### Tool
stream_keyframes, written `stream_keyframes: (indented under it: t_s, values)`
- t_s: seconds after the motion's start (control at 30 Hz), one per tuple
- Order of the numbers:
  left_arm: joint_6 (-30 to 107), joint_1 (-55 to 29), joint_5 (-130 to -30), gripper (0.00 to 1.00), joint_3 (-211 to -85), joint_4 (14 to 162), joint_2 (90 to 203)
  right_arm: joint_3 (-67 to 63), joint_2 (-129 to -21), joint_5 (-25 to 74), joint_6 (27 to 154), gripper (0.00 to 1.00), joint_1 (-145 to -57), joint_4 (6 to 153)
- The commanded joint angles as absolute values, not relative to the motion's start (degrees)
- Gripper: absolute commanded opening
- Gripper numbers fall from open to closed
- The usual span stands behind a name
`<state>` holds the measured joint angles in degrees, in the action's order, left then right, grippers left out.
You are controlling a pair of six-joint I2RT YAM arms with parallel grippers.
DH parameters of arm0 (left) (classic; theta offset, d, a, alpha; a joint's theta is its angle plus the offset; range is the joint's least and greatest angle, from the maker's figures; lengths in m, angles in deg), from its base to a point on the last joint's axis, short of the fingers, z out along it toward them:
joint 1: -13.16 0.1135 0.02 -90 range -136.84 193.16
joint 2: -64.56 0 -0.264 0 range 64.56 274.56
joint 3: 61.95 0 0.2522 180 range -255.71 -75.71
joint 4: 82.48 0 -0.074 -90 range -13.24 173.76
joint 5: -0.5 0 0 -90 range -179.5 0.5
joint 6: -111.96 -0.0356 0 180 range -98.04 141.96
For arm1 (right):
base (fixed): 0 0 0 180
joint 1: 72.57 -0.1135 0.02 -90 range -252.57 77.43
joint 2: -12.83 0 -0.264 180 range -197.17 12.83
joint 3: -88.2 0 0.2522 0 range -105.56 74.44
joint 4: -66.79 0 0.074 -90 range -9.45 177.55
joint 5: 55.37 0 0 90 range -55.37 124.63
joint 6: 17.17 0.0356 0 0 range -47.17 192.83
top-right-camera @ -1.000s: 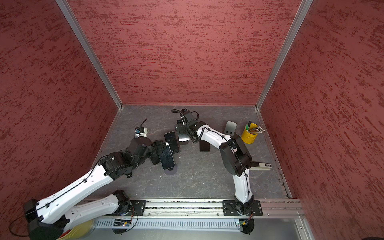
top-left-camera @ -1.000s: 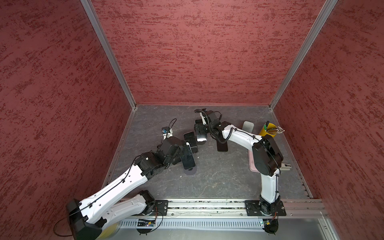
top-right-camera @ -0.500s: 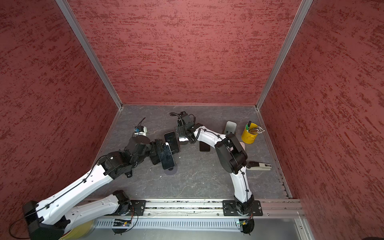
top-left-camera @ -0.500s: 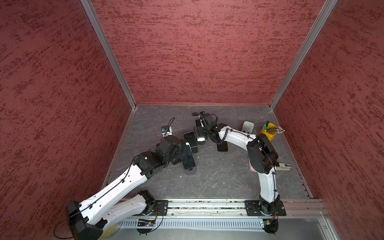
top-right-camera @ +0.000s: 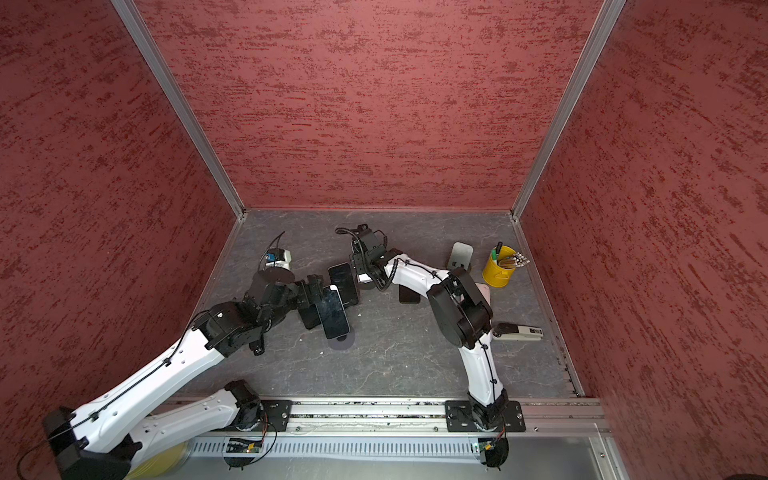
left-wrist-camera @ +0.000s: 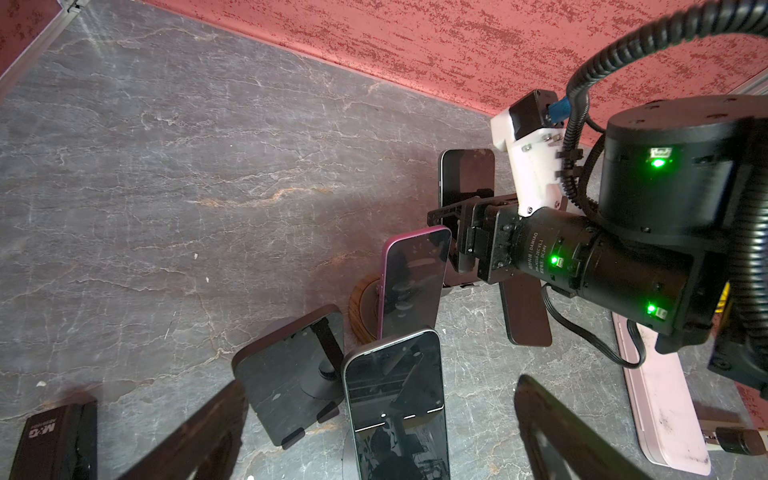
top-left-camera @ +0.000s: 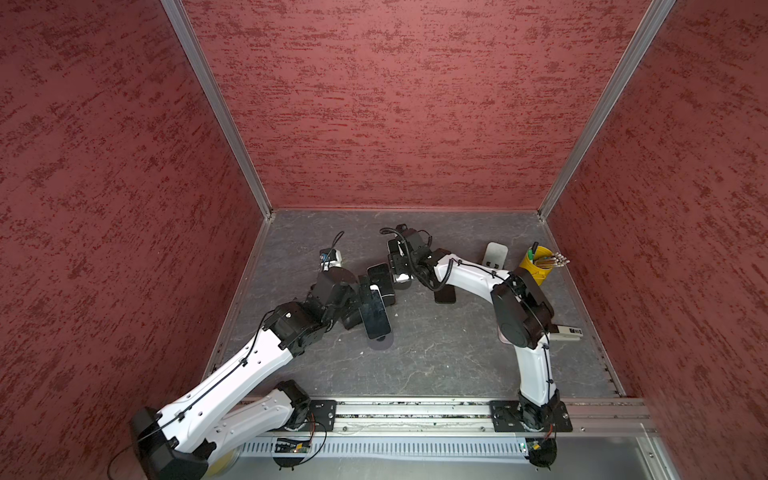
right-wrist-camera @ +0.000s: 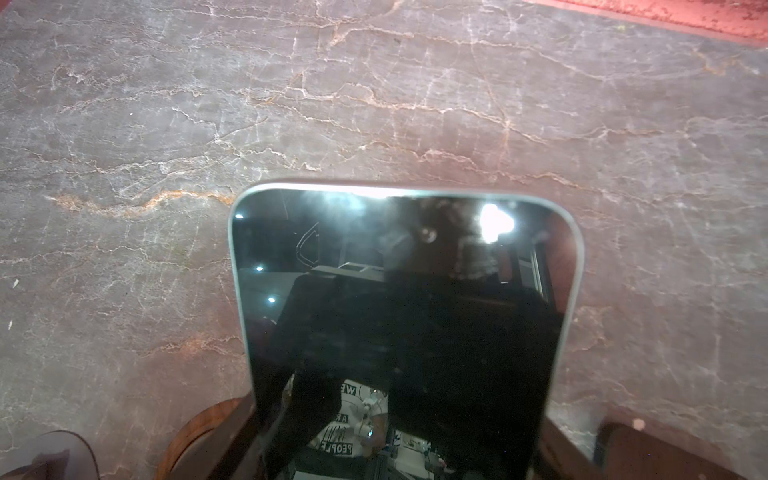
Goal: Remove the phone from the phone stand
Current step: 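Close the right gripper on the silver-edged black phone on its stand, then lift the silver-edged phone up off its stand with the right gripper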
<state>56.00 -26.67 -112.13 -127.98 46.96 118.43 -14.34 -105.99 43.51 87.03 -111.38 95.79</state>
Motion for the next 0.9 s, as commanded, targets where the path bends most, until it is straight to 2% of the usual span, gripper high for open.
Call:
stream_keyframes:
  t_s: [0.0, 0.4, 0.87]
  values:
    - [55.1, -26.2, -111.7, 1.00, -127.6, 47.9, 117.7, -15.1, -105.4, 44.8, 87.9, 0.66, -111.7, 94.5]
    - [54.7, -25.9, -111.0, 1.00, -127.0, 49.1, 117.8, -13.0, -100.7, 45.0, 88.8, 0.62, -111.7, 92.5]
    - [53.8, -25.9, -110.2, 1.00, -126.7, 49.9, 118.2, -11.5, -97.5, 47.4, 89.4, 0.62, -110.9, 91.7]
